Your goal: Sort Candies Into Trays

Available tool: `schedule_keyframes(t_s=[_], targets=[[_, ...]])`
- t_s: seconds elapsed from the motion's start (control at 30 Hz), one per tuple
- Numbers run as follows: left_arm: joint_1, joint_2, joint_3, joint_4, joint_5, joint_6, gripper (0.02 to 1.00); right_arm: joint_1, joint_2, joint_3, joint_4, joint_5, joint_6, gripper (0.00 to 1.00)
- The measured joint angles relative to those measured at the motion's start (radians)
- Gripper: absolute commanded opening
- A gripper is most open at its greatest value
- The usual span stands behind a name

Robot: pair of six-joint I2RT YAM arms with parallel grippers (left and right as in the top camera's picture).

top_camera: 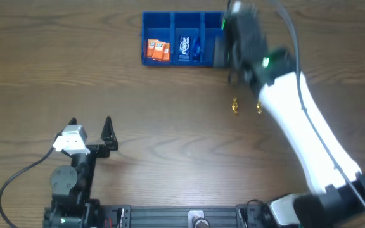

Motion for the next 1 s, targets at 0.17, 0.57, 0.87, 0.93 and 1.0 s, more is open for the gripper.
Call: schedule_keyframes(t_s=[0.17,0.57,0.87,0.93,1.0], targets=[[0.0,0.0,0.0,0.0,0.001,0.0,0.998,-0.05,0.373,0.312,-0.023,0.018,-0.08,0.145],[0.0,0.0,0.0,0.0,0.0,0.0,0.998,-0.081,0.544,0.319,0.008,-0.04,-0.109,0.551],[0.0,0.0,0.0,0.0,0.0,0.0,0.998,-0.084,0.457,0.22,0.019,-0.079,-0.115,0.614],[0.0,0.0,0.0,0.0,0.0,0.0,0.996,-0.084,0.325,0.087,0.056,-0.081,-0.115,0.612],[0.0,0.0,0.0,0.0,0.0,0.0,0.998,-0.086,0.186,-0.049,0.088,-0.082,-0.115,0.612]])
